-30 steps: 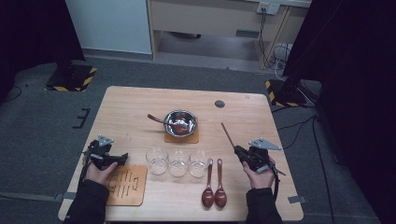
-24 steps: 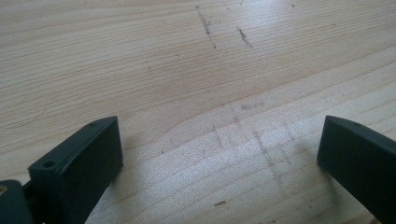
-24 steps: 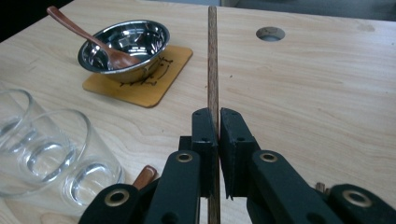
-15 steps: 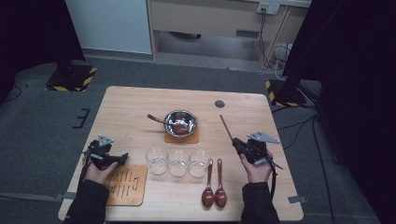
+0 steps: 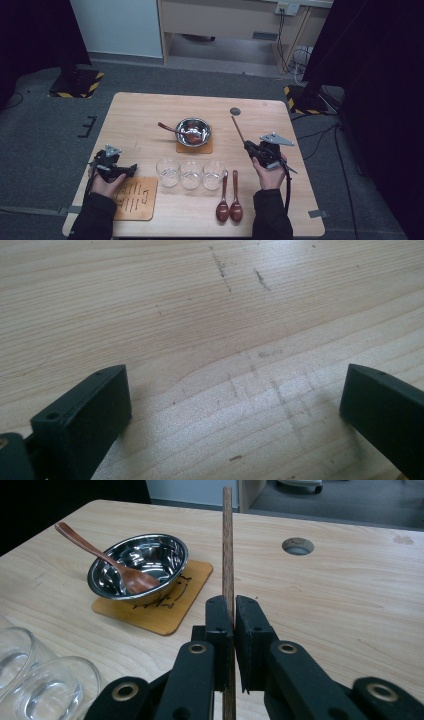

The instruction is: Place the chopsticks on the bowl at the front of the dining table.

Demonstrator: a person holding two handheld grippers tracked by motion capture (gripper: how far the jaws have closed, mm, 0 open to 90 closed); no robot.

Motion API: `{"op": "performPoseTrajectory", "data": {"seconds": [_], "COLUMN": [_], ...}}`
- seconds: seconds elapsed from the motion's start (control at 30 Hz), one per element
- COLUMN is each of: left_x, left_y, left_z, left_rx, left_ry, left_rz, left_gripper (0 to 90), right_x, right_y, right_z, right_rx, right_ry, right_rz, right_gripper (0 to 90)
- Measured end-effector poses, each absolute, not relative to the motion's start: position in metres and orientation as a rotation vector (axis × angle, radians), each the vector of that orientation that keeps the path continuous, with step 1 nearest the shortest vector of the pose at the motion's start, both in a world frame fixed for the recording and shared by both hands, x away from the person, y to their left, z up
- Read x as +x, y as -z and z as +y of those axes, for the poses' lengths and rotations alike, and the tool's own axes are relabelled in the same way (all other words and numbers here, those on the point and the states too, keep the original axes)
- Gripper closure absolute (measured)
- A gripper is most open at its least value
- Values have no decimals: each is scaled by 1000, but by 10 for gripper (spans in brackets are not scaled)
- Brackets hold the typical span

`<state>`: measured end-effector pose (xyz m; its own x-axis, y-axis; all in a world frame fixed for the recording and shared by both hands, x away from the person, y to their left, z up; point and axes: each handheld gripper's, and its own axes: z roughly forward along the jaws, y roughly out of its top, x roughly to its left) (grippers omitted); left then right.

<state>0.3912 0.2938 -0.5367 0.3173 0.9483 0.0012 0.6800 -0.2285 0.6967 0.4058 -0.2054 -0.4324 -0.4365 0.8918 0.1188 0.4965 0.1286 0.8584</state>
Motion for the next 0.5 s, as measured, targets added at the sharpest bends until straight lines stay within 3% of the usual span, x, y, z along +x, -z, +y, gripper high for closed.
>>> {"op": "performPoseTrajectory", "data": {"seconds": [0.5], "left_x": [391], "left_y": [537], "left_z": [294], "left_rx": [1992], "left_ry": [-583], "left_rz": [1433], "left_gripper": [0], "right_x": [425], "right_y": [426], "right_z": [-183], "right_rx": [1317], "right_ry": [-1260], "right_rz": [1989], "right_gripper": [852]}}
